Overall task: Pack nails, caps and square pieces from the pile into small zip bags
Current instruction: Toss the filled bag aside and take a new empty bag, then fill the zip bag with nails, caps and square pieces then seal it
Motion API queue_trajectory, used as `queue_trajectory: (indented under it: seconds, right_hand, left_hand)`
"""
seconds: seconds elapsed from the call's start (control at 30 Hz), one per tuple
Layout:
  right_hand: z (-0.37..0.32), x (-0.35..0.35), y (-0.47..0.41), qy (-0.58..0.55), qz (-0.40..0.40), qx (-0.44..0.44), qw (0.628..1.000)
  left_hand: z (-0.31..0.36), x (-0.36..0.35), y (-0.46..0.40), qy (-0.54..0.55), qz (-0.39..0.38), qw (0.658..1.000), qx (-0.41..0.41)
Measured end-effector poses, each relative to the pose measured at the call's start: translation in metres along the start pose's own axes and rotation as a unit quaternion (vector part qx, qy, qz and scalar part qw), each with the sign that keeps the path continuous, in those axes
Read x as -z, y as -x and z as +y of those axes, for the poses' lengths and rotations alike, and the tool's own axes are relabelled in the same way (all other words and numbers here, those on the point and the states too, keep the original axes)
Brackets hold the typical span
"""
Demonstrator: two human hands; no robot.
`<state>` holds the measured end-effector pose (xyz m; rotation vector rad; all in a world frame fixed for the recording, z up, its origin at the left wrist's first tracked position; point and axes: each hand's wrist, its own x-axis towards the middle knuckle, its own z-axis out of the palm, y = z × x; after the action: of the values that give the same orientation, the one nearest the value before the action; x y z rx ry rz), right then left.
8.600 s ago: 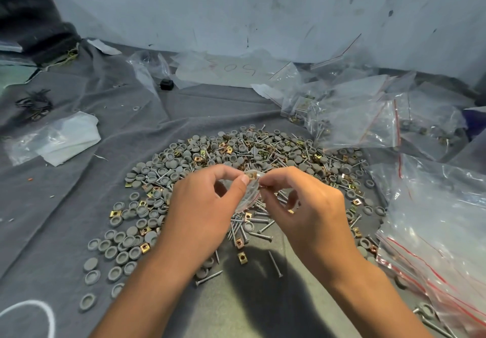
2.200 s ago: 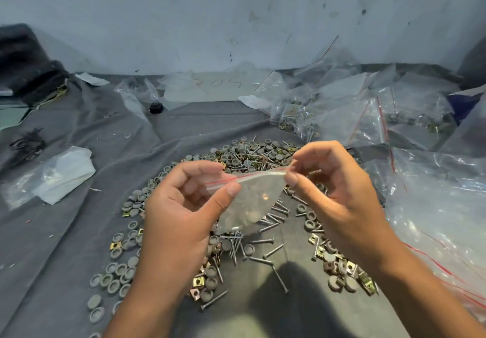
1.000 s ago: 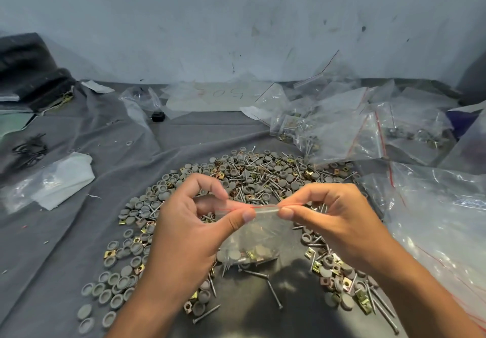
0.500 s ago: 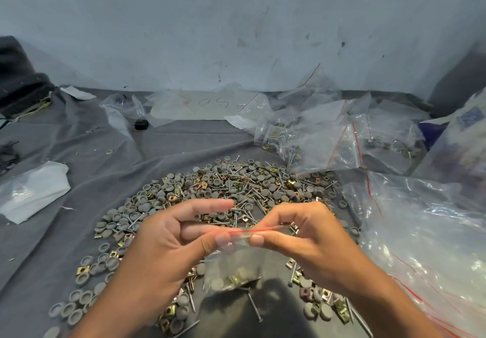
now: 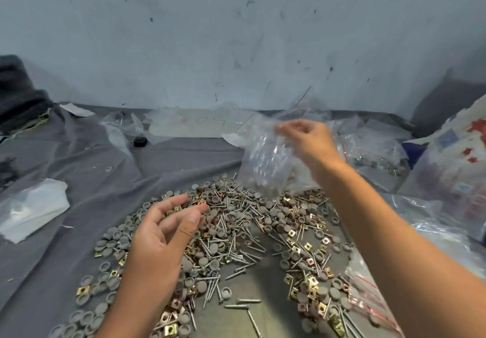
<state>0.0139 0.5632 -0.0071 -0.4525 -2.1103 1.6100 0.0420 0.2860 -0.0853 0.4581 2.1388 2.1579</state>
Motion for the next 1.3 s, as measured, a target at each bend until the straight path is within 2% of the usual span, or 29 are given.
queue_trajectory:
  seconds: [0.07,0.13,0.2,0.27,0.33,0.47,0.53,0.6,0.67,0.77,0.8,0.83,0.9,1.0,1.13,1.2,1.3]
  right_hand:
    - [0.010,0.021,-0.036,-0.033,0.093,-0.054,0.994]
    - [0.034,0.042,-0.058,-0.045,0.145,-0.126,0.980]
    - [0.068,0.059,-0.062,-0.004,0.153,-0.203,0.967]
    - [0.100,0.073,-0.059,0.087,0.149,-0.232,0.957]
    - [0.117,0.084,-0.055,0.121,0.159,-0.215,0.956]
    - [0.111,0.094,-0.036,0.102,0.133,-0.164,0.972]
    - [0.101,0.103,-0.011,0.159,0.116,-0.114,0.974]
    - [0.095,0.120,0.030,0.246,0.066,-0.081,0.964]
    - [0.100,0.139,0.080,0.379,0.006,-0.071,0.922]
    - [0.131,0.157,0.147,0.575,-0.031,-0.128,0.808]
    - [0.140,0.159,0.161,0.606,-0.042,-0.153,0.779]
    - [0.145,0.159,0.172,0.610,-0.046,-0.165,0.774]
    - [0.149,0.158,0.180,0.588,-0.025,-0.128,0.798]
    - [0.136,0.154,0.175,0.537,0.061,-0.049,0.840]
    - [0.116,0.157,0.164,0.455,0.129,-0.041,0.880]
    - [0.112,0.162,0.163,0.456,0.133,-0.056,0.878]
    - [0.122,0.175,0.167,0.501,0.057,-0.168,0.847]
  left_hand:
    - [-0.001,-0.001,0.000,-0.014,-0.006,1.000,0.002]
    - [-0.002,-0.003,0.001,-0.029,-0.010,1.000,0.002]
    - [-0.001,-0.007,0.003,-0.040,-0.016,0.999,0.002]
    - [-0.001,-0.009,0.004,-0.048,-0.019,0.999,0.006]
    - [0.000,-0.010,0.005,-0.057,-0.020,0.998,0.008]
    - [0.001,-0.012,0.006,-0.065,-0.015,0.998,0.008]
    - [0.002,-0.014,0.008,-0.067,-0.019,0.997,0.010]
    - [0.002,-0.017,0.010,-0.068,-0.028,0.997,0.010]
    - [0.002,-0.020,0.011,-0.065,-0.036,0.997,0.009]
    - [0.003,-0.024,0.014,-0.065,-0.047,0.997,0.010]
    - [0.003,-0.025,0.014,-0.066,-0.049,0.997,0.010]
    - [0.003,-0.026,0.015,-0.069,-0.051,0.996,0.009]
    - [0.002,-0.027,0.017,-0.081,-0.055,0.995,0.006]
    - [0.000,-0.028,0.017,-0.100,-0.065,0.993,0.004]
    - [-0.005,-0.028,0.017,-0.112,-0.072,0.991,0.007]
    - [-0.007,-0.029,0.017,-0.111,-0.079,0.991,0.011]
    - [-0.007,-0.029,0.018,-0.100,-0.086,0.991,0.018]
